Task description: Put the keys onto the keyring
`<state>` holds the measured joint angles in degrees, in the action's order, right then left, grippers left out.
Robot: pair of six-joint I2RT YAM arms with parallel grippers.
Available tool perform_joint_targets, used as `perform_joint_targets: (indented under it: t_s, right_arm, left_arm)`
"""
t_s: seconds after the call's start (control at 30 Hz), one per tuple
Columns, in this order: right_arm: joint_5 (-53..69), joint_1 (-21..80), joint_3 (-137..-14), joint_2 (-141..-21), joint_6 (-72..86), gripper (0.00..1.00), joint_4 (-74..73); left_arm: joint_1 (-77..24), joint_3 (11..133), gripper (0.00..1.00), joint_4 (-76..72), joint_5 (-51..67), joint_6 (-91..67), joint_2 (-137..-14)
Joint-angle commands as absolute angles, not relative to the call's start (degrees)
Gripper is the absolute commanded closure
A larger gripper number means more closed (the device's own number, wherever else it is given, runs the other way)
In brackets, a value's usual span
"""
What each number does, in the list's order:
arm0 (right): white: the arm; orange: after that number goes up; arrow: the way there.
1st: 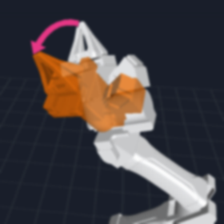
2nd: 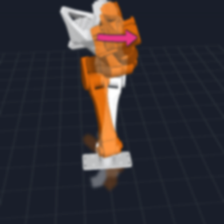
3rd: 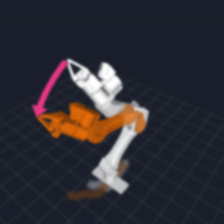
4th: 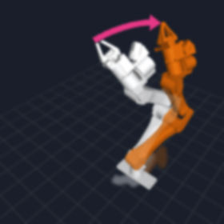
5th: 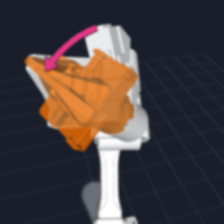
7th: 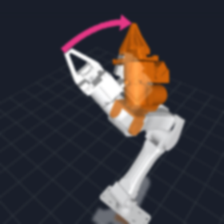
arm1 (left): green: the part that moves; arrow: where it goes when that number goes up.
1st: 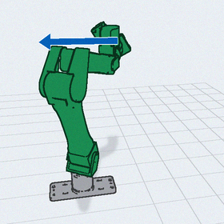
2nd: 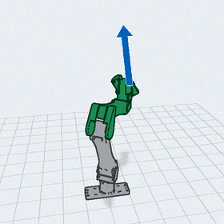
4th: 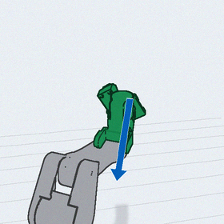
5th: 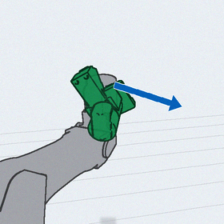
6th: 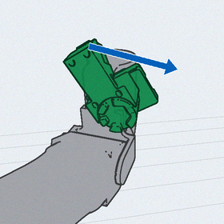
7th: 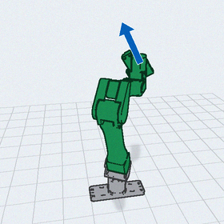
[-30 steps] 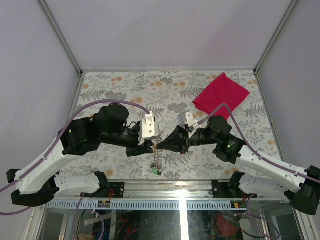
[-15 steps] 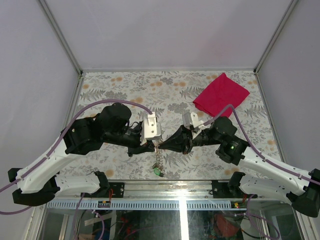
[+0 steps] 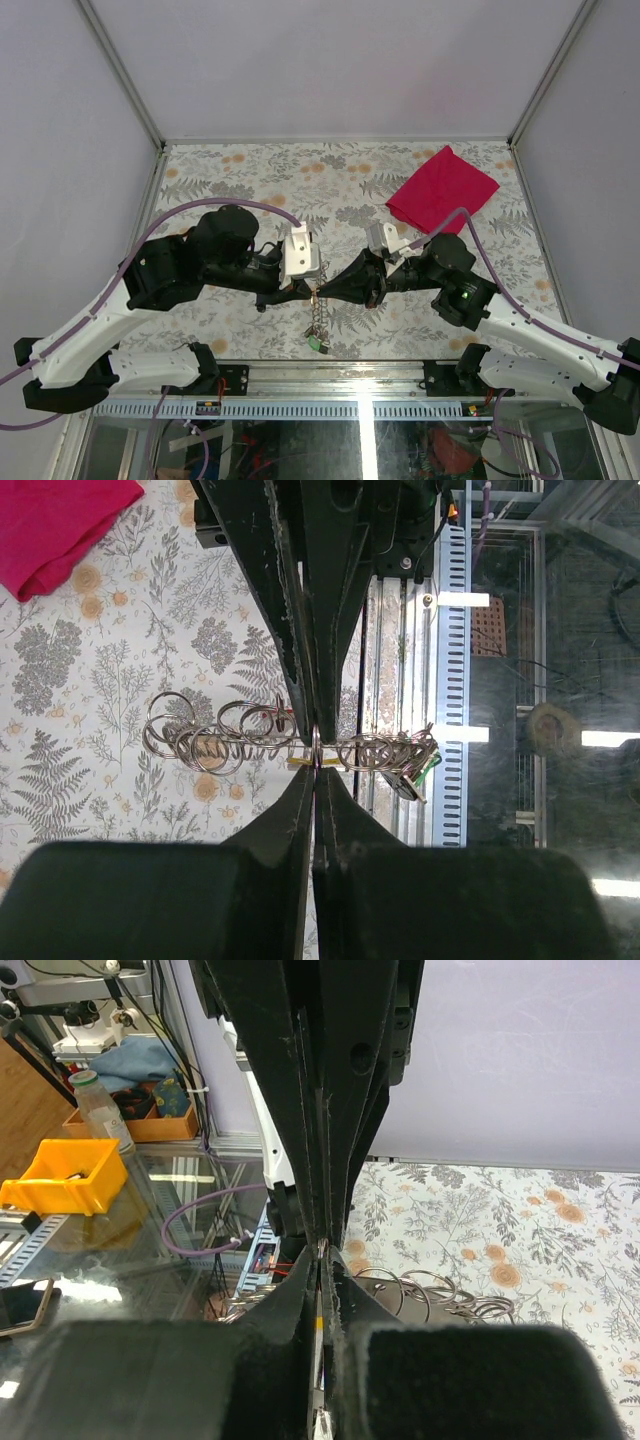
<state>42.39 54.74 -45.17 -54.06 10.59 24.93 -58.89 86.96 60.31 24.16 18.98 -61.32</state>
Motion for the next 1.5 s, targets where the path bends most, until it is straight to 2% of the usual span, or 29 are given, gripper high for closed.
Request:
perform_joint_targets:
  t_s: [0.0,0.33,0.77,0.97,1.13,1.33,1.47]
  right_arm:
    - [39.98,54.78,-47.63,-51.2,12.64,1.0,34.33]
    - [35.25,54.8,-44.89,-47.49,14.78,1.0,39.66]
    - [28.65,54.76,-38.82,-48.67,24.34,1.0,63.24]
    - [27.37,54.82,-38.11,-50.76,26.72,1.0,68.71]
    - [28.64,54.77,-38.5,-51.07,26.74,1.0,68.18]
    - [29.63,54.81,-38.91,-50.99,26.72,1.0,67.44]
    - [30.67,54.76,-39.57,-51.3,26.79,1.0,66.79]
  left_arm:
    - [-59.29,86.19,1.0,56.62,24.84,18.63,-60.45]
    - [-59.31,84.36,1.0,51.83,26.03,15.86,-58.08]
    - [-59.32,77.33,1.0,38.25,29.26,10.22,-53.45]
    - [-59.28,75.06,0.99,32.82,29.16,8.29,-51.9]
    - [-59.32,71.6,0.9,24.94,25.45,6.12,-47.76]
    - [-59.3,66.76,0.69,15.96,22.48,3.7,-43.35]
    - [-59.32,65.64,0.67,13.66,23.14,2.29,-43.17]
